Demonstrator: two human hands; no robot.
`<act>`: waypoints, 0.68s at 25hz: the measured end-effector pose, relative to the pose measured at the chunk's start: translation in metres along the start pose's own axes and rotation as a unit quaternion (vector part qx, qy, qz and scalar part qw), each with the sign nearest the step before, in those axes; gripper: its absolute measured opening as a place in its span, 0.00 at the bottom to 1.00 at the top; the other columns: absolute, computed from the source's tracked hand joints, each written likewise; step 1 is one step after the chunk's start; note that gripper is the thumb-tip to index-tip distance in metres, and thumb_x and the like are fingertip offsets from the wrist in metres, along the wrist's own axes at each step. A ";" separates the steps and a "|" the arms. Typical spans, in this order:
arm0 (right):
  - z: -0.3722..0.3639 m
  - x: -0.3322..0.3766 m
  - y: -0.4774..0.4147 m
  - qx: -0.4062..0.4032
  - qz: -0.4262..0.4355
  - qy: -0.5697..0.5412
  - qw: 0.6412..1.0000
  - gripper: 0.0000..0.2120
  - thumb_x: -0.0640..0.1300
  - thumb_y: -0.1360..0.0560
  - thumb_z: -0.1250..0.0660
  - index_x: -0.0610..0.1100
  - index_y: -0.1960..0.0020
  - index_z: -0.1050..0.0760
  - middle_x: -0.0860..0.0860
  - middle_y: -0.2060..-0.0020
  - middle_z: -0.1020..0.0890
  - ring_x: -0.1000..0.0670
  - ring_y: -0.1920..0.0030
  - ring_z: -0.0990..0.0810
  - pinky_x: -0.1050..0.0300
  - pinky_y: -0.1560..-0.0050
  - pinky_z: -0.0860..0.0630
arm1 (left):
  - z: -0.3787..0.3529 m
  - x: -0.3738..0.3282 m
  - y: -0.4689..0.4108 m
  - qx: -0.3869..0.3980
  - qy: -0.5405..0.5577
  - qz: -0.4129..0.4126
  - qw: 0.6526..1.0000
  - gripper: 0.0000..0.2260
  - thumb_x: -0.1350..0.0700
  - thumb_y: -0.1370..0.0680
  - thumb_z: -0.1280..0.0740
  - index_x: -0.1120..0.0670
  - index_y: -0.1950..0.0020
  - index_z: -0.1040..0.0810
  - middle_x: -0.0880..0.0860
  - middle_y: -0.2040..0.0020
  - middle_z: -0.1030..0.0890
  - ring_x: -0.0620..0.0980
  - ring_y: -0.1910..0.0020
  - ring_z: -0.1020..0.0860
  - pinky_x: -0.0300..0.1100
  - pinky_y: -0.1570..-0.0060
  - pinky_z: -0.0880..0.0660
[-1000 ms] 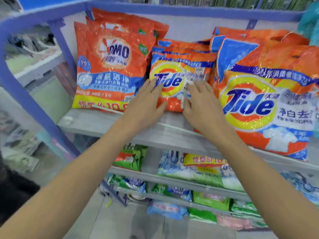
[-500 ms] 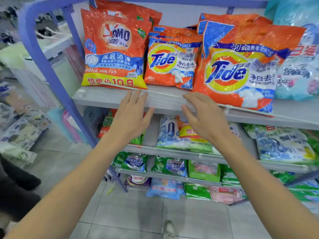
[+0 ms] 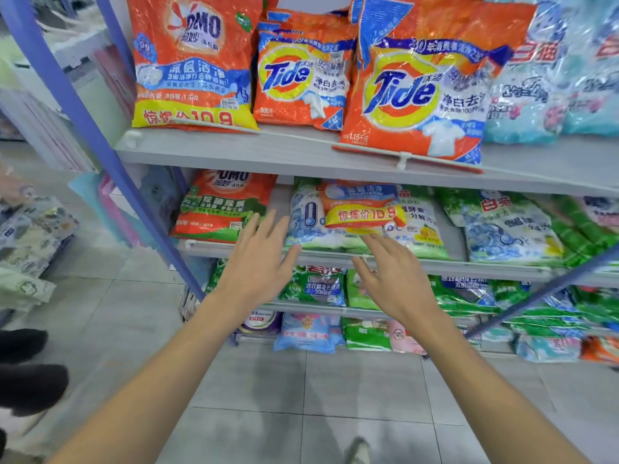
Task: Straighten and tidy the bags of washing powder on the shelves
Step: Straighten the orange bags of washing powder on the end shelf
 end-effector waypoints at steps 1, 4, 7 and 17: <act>-0.002 -0.013 0.001 0.000 -0.014 -0.009 1.000 0.28 0.58 0.16 0.44 0.45 0.22 0.34 0.47 0.24 0.30 0.46 0.23 0.35 0.43 0.23 0.38 | -0.007 -0.006 -0.001 0.006 0.003 0.002 1.000 0.29 0.43 0.15 0.45 0.55 0.18 0.43 0.57 0.17 0.45 0.58 0.18 0.50 0.53 0.20 0.49; -0.002 -0.053 0.000 0.002 -0.049 -0.029 0.998 0.28 0.59 0.17 0.43 0.45 0.22 0.34 0.47 0.24 0.30 0.46 0.23 0.34 0.45 0.24 0.36 | -0.031 -0.027 -0.012 0.023 0.010 0.015 1.000 0.29 0.43 0.15 0.44 0.55 0.18 0.43 0.56 0.17 0.44 0.58 0.18 0.48 0.52 0.20 0.50; -0.005 -0.096 -0.013 -0.002 -0.082 -0.066 0.994 0.27 0.58 0.17 0.41 0.45 0.23 0.34 0.46 0.24 0.30 0.45 0.24 0.33 0.47 0.29 0.33 | -0.063 -0.042 -0.033 0.028 0.028 0.040 0.998 0.29 0.43 0.15 0.44 0.53 0.17 0.43 0.55 0.17 0.44 0.58 0.18 0.47 0.52 0.20 0.48; -0.068 -0.158 -0.102 -0.043 -0.062 -0.114 0.991 0.27 0.58 0.17 0.42 0.47 0.23 0.37 0.48 0.26 0.29 0.44 0.28 0.32 0.51 0.34 0.32 | -0.157 -0.042 -0.113 -0.027 0.071 0.059 0.995 0.29 0.43 0.16 0.42 0.55 0.18 0.41 0.55 0.20 0.36 0.55 0.20 0.40 0.49 0.22 0.42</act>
Point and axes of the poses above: each hand's wrist, its own y-axis away from the middle knuckle, its own z-axis out of the back of the hand, x = y × z, the point moved 6 cm from there along -y, towards the middle knuckle
